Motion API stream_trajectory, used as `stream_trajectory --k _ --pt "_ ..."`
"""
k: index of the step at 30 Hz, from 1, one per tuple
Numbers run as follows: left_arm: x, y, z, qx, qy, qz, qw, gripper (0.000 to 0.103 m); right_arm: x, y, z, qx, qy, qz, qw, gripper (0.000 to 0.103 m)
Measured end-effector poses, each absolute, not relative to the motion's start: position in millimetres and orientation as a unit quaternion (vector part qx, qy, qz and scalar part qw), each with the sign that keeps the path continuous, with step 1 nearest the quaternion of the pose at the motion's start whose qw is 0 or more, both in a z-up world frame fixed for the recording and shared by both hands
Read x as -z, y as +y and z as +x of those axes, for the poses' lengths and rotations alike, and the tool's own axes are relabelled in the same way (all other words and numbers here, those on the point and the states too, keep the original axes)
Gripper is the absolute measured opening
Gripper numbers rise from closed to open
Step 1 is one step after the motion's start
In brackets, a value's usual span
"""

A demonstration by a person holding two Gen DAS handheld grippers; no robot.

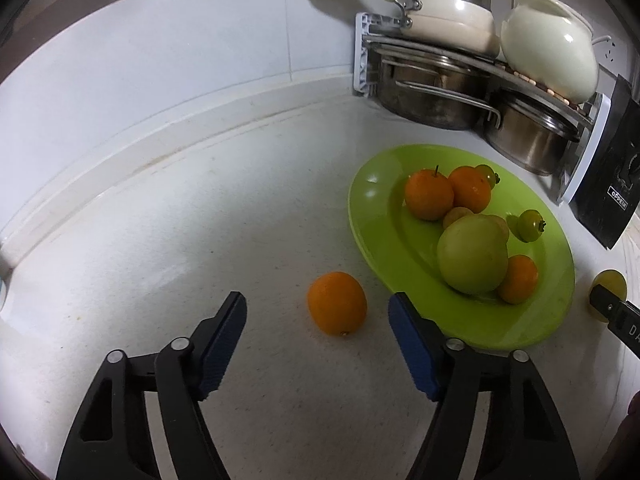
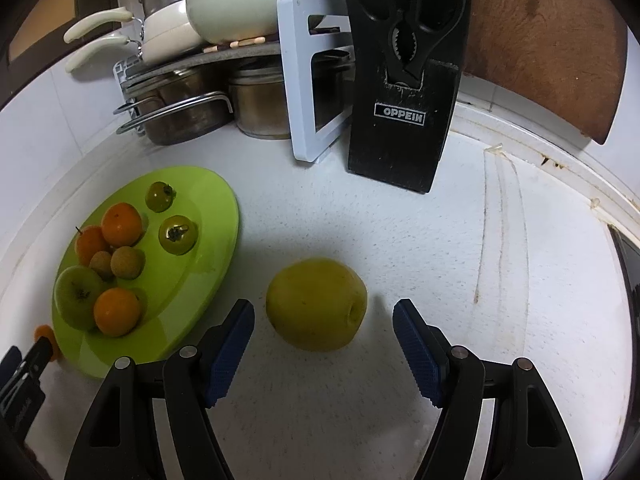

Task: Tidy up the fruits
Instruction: 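Grasp an orange with the left tool while the right tool grasps the yellow pear, then carry the orange and pear onto the green plate and open both tools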

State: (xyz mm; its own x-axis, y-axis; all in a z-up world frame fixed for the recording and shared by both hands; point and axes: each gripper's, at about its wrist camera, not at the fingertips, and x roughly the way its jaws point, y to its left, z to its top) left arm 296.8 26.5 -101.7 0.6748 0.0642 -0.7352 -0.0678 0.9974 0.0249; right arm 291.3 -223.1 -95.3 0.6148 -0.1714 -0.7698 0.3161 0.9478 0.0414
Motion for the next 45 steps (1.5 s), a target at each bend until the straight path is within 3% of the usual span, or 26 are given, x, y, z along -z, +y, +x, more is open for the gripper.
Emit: stream_trajectory --k 4,11,28,45 --pt "104 26 303 -0.029 0.408 -0.004 0.912 0.054 98 -223 295 0.130 0.422 0.091 0.893 0.072" --pt "107 25 309 -0.016 0.418 -0.005 0.908 0.033 101 -223 299 0.127 0.427 0.090 0.891 0.058" --pt "96 23 301 -0.012 0.395 0.010 0.919 0.032 97 -223 295 0.106 0.422 0.094 0.895 0.054" --pt "61 20 272 0.033 0.362 0.015 0.932 0.032 54 -208 278 0.048 0.383 0.064 0.920 0.054"
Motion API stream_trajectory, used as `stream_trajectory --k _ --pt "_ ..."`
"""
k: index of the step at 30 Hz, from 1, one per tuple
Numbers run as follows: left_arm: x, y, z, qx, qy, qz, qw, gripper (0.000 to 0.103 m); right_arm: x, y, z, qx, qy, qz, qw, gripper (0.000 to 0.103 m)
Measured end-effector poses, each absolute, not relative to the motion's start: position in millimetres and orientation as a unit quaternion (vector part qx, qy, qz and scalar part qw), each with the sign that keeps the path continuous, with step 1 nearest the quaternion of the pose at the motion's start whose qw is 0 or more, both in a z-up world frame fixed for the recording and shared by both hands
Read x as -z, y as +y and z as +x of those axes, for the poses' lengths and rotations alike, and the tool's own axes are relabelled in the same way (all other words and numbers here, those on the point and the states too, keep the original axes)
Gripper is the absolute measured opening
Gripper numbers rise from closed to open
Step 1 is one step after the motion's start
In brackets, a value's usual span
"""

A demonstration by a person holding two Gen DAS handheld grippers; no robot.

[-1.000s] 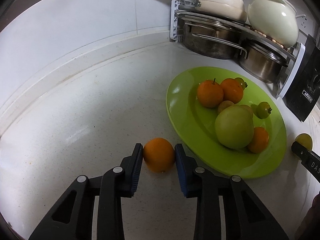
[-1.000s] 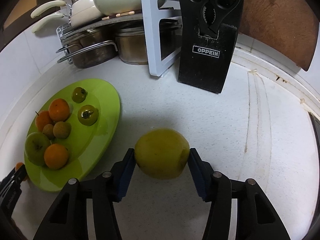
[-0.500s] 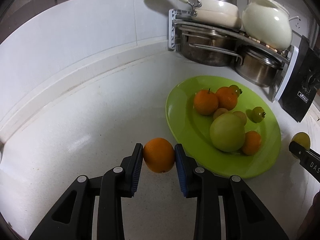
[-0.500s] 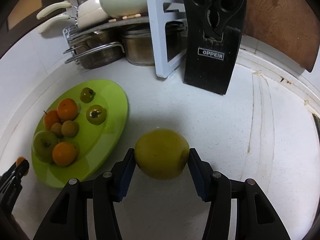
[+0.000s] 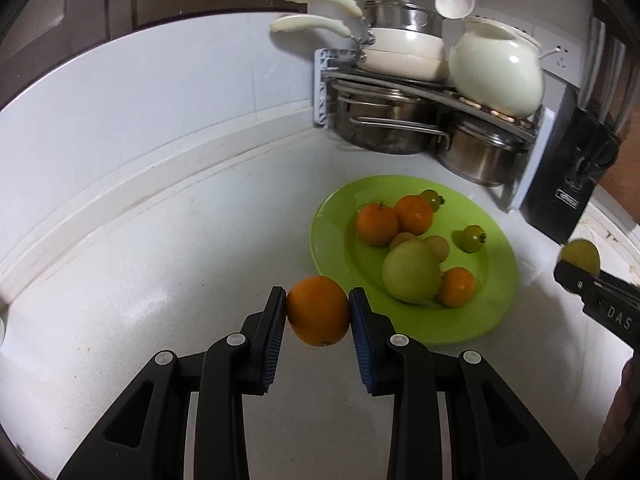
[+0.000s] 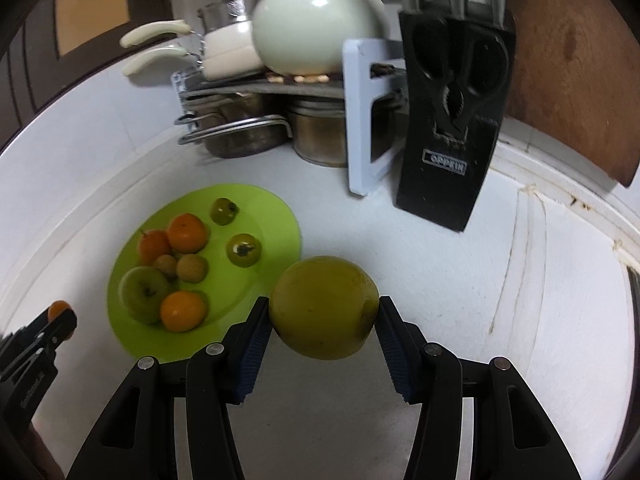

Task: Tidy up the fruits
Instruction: 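Carry the orange and pear onto the green plate and open both tools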

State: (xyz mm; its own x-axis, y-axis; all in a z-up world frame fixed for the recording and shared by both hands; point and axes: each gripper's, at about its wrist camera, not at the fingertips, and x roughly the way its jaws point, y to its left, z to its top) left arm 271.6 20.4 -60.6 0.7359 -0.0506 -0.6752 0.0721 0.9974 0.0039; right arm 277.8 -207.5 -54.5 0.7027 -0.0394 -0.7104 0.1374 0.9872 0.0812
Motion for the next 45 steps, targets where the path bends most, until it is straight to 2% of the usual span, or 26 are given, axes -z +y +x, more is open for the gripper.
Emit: stream_trajectory --k 24,45 --pt "11 4 271 0.093 0.306 0.040 0.947 0.032 5 -191 275 -0.005 0.327 0.060 0.943 0.054" --pt "14 -14 346 0.150 0.330 0.047 0.931 0.032 15 -170 333 -0.040 0.353 0.038 0.934 0.054"
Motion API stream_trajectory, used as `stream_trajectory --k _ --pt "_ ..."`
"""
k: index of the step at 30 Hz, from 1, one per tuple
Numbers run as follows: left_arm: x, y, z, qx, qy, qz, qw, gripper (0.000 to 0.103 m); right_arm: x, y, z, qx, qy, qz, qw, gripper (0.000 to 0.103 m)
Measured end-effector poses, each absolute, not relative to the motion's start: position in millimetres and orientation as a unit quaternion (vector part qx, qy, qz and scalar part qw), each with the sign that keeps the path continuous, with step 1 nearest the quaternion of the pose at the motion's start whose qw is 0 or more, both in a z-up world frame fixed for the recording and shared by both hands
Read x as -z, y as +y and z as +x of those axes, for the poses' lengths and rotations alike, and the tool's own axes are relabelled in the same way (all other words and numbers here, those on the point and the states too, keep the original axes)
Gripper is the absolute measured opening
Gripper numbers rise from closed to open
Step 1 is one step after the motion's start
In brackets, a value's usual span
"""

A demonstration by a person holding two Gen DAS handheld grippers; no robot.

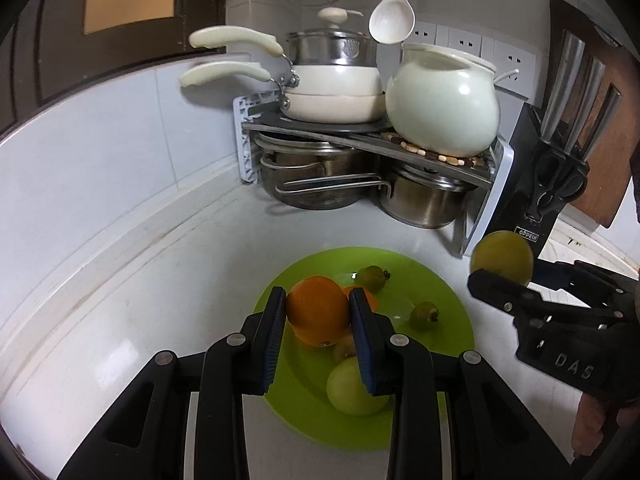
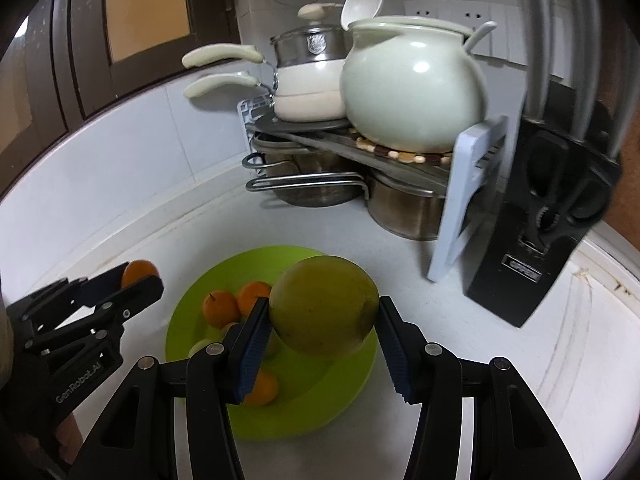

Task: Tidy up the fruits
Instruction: 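Carry the orange and pear onto the green plate and open both tools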

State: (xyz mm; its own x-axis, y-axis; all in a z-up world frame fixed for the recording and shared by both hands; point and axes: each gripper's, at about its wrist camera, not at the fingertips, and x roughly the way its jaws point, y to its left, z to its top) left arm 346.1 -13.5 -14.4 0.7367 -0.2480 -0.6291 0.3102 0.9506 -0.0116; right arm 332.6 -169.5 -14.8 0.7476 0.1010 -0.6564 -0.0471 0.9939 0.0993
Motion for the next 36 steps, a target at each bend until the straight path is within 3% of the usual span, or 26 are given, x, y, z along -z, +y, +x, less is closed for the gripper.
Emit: stream_trajectory --k 27,36 --pt "65 -36 424 0.194 0.403 0.067 0.892 0.032 68 -153 394 -0.072 0.419 0.014 0.905 0.054" --pt "58 -28 415 0.185 0.396 0.055 0.898 0.043 62 -155 388 -0.070 0.407 0.012 0.911 0.054"
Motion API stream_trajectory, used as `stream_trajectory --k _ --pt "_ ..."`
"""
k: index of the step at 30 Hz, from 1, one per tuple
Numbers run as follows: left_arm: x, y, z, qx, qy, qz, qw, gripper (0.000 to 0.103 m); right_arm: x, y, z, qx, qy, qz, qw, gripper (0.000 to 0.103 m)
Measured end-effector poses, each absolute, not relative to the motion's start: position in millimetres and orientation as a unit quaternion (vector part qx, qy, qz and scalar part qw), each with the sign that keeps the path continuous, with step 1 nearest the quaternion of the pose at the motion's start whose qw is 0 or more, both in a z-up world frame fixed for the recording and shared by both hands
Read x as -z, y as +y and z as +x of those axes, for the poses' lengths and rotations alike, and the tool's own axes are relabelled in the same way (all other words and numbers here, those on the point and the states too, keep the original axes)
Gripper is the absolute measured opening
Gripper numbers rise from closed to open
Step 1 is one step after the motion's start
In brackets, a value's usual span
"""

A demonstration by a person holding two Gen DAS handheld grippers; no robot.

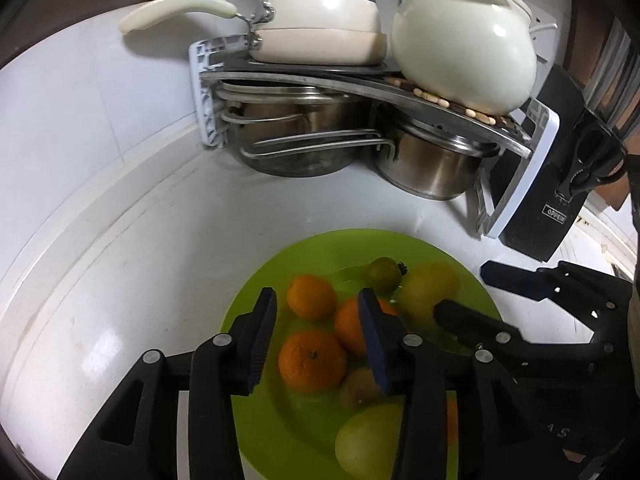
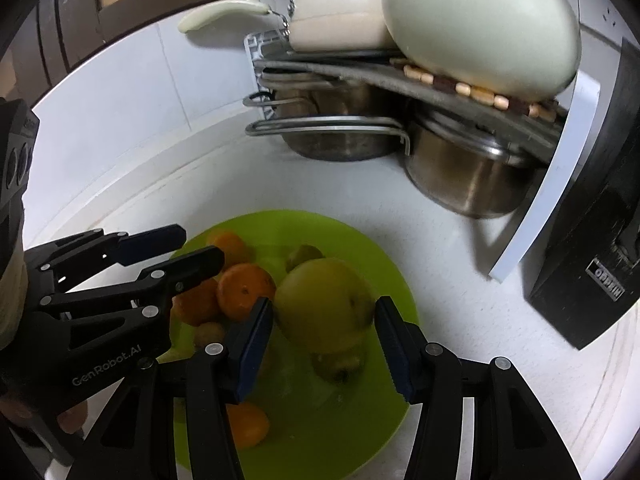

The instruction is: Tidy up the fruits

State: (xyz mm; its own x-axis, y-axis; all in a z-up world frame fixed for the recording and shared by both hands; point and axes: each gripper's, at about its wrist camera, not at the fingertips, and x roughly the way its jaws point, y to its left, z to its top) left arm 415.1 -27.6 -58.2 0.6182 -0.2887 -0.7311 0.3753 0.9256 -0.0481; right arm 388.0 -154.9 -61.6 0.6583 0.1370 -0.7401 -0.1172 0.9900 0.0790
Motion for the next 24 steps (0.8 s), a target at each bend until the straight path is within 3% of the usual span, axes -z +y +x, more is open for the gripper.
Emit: stream_trajectory --k 11,24 --pt "36 -9 374 0.134 0.384 0.038 0.913 0.043 38 -157 364 -0.061 0.383 0.003 0.922 0.054" --pt "8 14 293 0.100 0.350 0.045 0.930 0.058 15 -151 295 -0.058 0.354 0.016 0.933 0.055"
